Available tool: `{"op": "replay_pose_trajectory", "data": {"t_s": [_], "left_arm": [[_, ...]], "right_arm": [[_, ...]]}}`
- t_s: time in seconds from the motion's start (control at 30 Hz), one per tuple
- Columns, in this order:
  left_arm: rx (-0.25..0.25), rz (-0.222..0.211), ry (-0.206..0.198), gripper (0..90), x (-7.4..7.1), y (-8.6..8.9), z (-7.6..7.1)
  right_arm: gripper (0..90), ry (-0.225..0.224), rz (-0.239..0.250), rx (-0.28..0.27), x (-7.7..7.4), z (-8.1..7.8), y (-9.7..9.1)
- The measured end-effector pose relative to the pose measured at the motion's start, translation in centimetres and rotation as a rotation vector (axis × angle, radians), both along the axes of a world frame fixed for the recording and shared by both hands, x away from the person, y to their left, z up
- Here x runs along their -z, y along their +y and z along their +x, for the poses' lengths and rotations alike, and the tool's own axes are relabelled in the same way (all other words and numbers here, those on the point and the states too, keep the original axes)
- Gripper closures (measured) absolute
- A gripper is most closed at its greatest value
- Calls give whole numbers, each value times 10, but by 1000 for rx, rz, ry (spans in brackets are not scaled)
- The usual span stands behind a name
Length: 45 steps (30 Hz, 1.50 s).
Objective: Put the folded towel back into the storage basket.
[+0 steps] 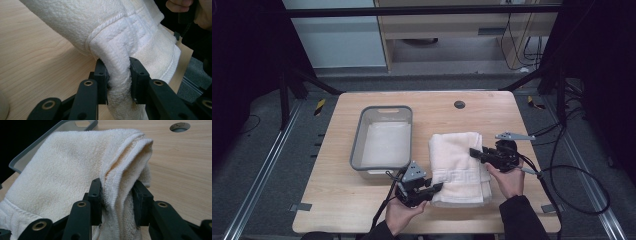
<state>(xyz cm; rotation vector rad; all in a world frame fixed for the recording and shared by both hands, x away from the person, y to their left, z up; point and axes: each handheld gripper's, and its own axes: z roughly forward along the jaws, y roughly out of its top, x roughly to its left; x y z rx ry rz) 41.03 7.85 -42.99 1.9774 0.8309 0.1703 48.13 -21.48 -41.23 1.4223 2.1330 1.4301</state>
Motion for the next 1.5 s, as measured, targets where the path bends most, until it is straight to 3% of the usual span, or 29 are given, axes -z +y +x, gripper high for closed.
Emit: {"op": "replay_pose_trajectory", "data": {"t_s": [0.23,0.5,0.9,1.27,1.5], "left_arm": [[-6,9,-23,707,-7,2,1],[-11,-17,-60,708,-25,9,3],[-23,-42,-94,708,-42,17,7],[-55,-64,-138,709,-58,33,9],[-72,-86,-145,709,-66,44,12]], "right_arm": [[653,-10,-10,1,-7,3,4],[654,-58,6,4,-26,4,9],[655,-96,20,15,-47,7,16],[655,-143,23,9,-66,13,31],[655,-149,28,-2,-76,20,42]]}}
